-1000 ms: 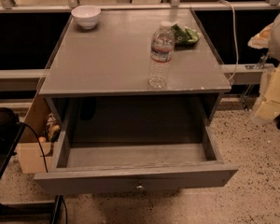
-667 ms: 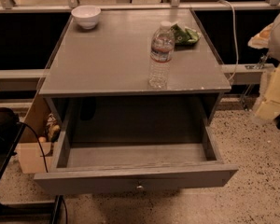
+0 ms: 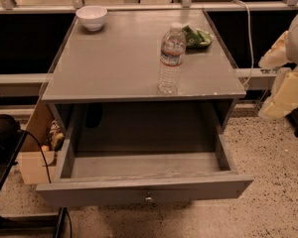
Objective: Close top drawer
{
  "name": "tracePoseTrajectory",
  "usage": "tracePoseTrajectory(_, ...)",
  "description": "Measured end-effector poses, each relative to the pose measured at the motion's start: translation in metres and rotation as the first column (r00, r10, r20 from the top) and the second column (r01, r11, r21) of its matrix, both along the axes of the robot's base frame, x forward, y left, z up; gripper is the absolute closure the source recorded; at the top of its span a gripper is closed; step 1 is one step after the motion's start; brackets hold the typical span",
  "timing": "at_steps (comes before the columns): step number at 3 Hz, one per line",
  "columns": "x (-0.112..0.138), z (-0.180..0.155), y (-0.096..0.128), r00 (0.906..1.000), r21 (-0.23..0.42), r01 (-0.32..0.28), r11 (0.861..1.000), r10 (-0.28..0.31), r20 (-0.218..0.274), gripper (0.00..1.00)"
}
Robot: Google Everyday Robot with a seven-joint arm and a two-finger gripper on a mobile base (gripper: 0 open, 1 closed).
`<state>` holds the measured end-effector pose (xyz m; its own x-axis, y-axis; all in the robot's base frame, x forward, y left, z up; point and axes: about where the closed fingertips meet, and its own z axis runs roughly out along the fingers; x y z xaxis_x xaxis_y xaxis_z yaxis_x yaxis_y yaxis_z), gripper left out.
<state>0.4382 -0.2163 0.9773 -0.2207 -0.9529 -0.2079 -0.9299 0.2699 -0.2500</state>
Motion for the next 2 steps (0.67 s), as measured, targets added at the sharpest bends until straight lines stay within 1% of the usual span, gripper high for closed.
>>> tracePoseTrajectory(1,0.0000,0.0000,0.0000,1.0000,0.000,0.000,1.000,0.000,0.000,0.54)
tracePoseTrajectory(2,0.0000,0.0000,0.0000,1.0000,0.000,0.000,1.000,0.000,0.000,0.83)
